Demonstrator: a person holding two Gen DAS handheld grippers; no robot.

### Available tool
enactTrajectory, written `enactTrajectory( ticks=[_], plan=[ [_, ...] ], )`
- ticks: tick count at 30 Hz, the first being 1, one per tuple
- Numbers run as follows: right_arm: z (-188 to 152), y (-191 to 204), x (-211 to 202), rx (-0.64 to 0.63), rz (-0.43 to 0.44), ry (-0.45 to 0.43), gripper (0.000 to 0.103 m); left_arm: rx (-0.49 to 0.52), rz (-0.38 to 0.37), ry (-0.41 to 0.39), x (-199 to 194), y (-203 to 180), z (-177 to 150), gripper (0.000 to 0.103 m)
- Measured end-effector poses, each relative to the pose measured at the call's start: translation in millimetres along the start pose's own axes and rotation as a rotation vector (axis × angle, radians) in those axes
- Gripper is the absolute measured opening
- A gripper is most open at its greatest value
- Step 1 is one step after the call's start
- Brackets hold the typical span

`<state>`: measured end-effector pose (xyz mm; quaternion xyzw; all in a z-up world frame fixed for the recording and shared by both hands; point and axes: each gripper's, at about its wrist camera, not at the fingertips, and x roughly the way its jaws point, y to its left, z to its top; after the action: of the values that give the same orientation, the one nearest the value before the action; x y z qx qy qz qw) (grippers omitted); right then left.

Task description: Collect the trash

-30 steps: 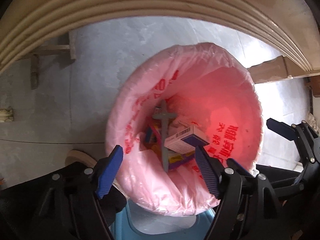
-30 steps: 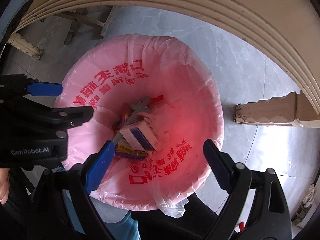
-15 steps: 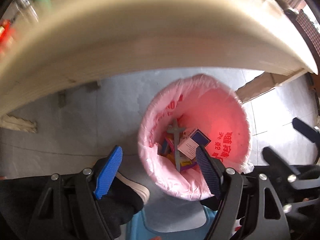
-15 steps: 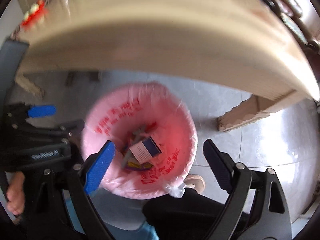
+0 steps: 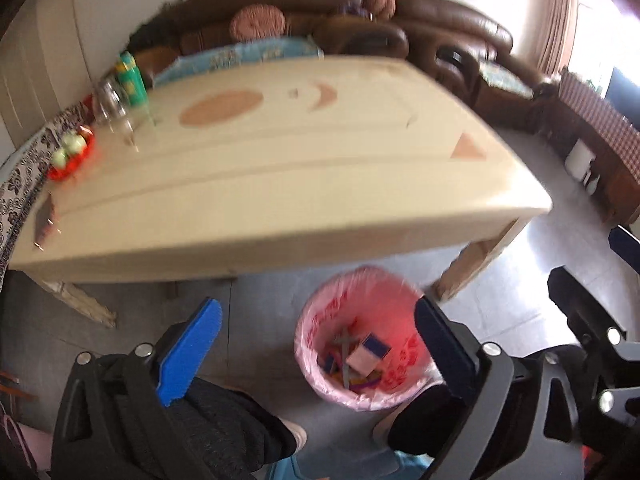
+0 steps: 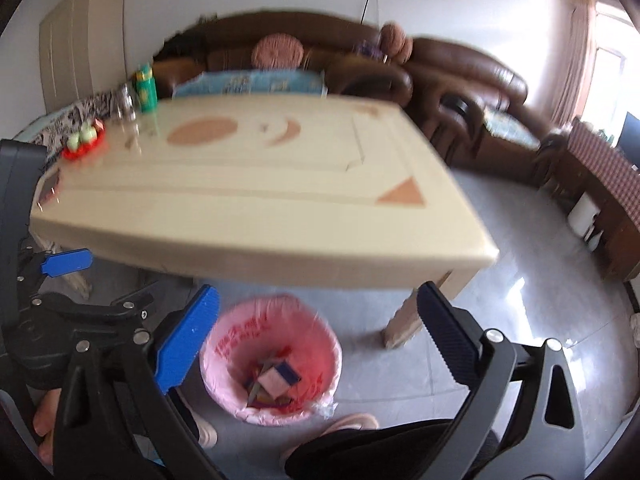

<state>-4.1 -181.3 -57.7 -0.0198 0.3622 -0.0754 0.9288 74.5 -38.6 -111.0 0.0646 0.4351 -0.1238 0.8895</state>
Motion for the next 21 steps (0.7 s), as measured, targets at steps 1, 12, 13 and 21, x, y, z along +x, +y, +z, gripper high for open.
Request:
enactTrajectory(
  ticks=[1,12,13,21],
  plan=[
    [2.5,-1.7,-10.5,-0.001,-0.007,-0.027,0.097,0.002,0.007,-0.017,-9.3,-1.8,2.1,0.096],
    [13.5,-15.4,-96.2,0.019,-0.073,-0.22,0.097,-0.084,0.094,-0.2,-100.5,2.6,5.6,0.096],
    [13.2,-16.3,-100.7,0.02,-0.074,-0.228,0.097,-0.092,0.093,-0.205,-104.8,3.0,5.0,0.096],
    [9.0,-20.5,-127.0,0.039,-0.081,-0.26,0.097,-0.108,0.104,-0.261,-132.1,-3.0,-4.5,0.096]
  ],
)
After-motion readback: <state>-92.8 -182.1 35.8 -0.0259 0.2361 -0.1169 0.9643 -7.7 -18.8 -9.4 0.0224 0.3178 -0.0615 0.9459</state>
